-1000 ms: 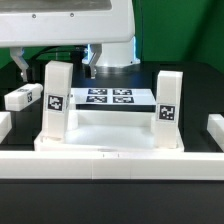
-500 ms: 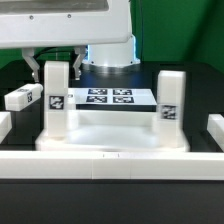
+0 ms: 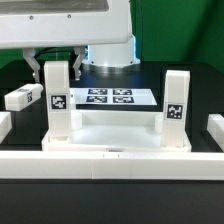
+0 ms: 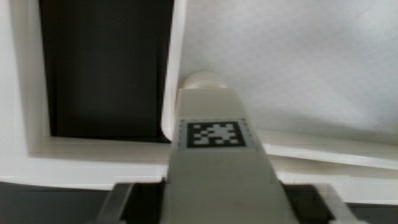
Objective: Assemble desk
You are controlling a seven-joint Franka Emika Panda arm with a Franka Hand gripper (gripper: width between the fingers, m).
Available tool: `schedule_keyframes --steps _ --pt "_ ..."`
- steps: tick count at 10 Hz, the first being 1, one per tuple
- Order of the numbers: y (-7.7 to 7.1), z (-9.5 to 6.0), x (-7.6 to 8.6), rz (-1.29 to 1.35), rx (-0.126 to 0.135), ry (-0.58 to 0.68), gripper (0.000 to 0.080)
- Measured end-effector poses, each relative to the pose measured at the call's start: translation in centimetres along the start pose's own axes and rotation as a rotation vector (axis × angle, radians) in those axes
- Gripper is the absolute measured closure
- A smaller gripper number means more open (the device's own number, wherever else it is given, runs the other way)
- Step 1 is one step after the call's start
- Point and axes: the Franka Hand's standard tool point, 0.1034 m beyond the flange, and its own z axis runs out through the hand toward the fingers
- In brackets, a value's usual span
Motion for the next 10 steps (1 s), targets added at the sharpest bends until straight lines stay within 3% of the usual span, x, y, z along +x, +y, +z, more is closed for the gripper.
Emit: schedule_keyframes --steps 2,5,9,10 --pt "-0.1 0.1 0.0 0.154 0.005 0.001 0.0509" --pt "-0.1 0.1 0.1 0.461 0.043 0.019 0.0509" --pt "-1.9 0.2 0.6 0.834 0.054 0.015 0.0509" --pt "-2.5 0.3 0.7 0.972 0.068 0.009 0.0509"
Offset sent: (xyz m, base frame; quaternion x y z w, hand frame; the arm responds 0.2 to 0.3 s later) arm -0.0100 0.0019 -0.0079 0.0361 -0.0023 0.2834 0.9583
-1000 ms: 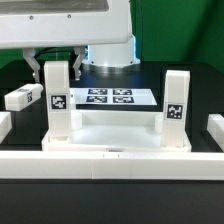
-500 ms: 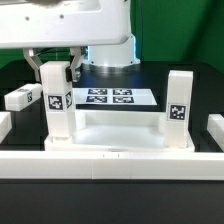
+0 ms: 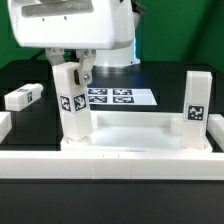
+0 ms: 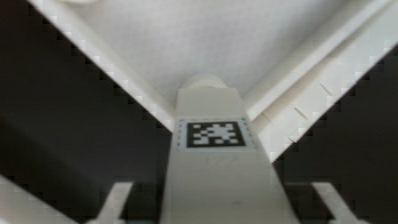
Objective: Assemble desk
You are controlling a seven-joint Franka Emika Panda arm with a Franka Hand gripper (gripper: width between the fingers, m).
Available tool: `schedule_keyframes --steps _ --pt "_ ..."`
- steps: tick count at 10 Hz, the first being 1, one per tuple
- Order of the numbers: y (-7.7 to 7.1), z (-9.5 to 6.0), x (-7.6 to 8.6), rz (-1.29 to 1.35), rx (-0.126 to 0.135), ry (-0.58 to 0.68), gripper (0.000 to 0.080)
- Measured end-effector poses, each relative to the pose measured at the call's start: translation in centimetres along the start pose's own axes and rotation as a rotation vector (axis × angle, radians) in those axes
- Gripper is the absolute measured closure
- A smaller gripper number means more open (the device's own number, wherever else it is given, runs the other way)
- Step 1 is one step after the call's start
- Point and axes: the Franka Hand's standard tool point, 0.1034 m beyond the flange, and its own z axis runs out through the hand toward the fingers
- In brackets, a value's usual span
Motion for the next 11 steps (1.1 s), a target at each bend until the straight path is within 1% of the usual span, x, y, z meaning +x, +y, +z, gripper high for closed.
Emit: schedule_keyframes --steps 2,4,5,6,7,8,9,10,11 --pt "-0.54 0.09 -0.57 0.171 0.004 -0.01 0.0509" --pt "-0.67 0.12 -0.74 0.264 0.01 -0.02 0.0509" --pt "-0.69 0.12 -0.75 0.242 0.011 -0.019 0.0509" --pt "-0.67 0.11 -0.72 0.189 0.011 -0.019 0.0404" --pt "-0.63 0.11 -0.7 0.116 0.012 -0.019 0.0264" --pt "-0.69 0.12 -0.77 0.066 0.011 -0.019 0.0186" --pt "-0.7 0.13 -0.79 -0.057 0.01 -0.017 0.0186" --pt "-0.77 0.14 -0.86 -0.148 0.012 -0.017 0.0157" --pt "-0.89 0.16 -0.97 -0.224 0.013 -0.017 0.0152"
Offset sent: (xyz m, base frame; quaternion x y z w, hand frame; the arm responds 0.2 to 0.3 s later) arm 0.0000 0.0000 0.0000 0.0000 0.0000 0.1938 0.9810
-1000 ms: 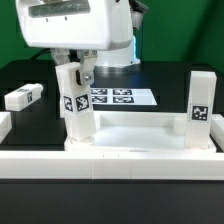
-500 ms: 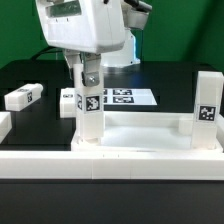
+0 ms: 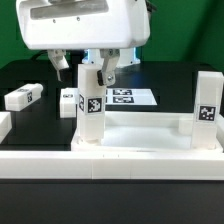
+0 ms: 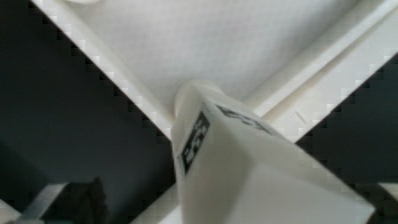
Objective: Assemble desk
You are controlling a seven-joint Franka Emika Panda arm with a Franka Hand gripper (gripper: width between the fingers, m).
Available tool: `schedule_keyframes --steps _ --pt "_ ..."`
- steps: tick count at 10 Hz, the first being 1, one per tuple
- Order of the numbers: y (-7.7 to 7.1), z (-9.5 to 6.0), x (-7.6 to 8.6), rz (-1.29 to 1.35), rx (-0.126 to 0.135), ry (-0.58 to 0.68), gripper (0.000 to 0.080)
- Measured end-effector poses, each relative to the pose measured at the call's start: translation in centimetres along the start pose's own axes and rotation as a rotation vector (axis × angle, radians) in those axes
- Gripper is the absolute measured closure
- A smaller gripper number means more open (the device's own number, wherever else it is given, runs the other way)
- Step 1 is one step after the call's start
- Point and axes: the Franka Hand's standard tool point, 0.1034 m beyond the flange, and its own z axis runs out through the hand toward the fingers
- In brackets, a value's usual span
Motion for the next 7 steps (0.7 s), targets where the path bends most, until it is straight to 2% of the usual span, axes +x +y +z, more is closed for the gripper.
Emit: schedule_keyframes --steps 3,7 --pt "-0.56 -0.2 0.1 -0.22 -0.003 -0.006 0.0151" --pt "-0.78 -0.09 -0.19 -0.577 -0.054 -0.004 0.0151"
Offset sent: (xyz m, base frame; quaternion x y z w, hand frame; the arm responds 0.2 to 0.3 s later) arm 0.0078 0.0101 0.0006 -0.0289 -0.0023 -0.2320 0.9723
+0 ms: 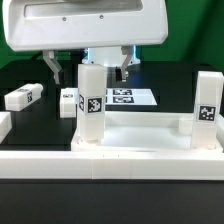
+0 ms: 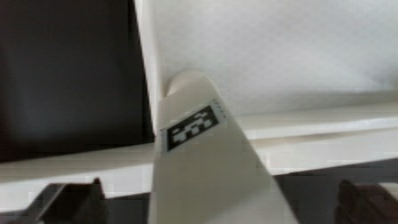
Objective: Assemble desk
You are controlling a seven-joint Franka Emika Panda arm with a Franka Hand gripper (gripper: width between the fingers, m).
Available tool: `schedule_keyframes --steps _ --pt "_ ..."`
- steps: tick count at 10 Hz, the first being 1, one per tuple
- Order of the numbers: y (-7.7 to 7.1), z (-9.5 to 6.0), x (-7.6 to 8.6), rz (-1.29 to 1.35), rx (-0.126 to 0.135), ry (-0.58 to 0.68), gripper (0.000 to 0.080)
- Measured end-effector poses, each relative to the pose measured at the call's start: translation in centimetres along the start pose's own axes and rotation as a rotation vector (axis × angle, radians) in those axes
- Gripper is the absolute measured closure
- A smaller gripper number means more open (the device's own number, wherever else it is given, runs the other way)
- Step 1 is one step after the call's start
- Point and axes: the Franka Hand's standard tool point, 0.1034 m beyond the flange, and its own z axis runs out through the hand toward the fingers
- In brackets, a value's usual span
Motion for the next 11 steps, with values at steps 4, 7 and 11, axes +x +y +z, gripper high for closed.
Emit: schedule_keyframes --steps 4,7,11 --pt "-0.34 0.06 0.15 -0.289 -0.034 0.01 0.0151" --pt "-0.29 0.09 0.13 -0.286 -0.034 0.009 0.0407" --pt "-0.22 0.11 0.1 -0.231 -0.024 0.01 0.0511"
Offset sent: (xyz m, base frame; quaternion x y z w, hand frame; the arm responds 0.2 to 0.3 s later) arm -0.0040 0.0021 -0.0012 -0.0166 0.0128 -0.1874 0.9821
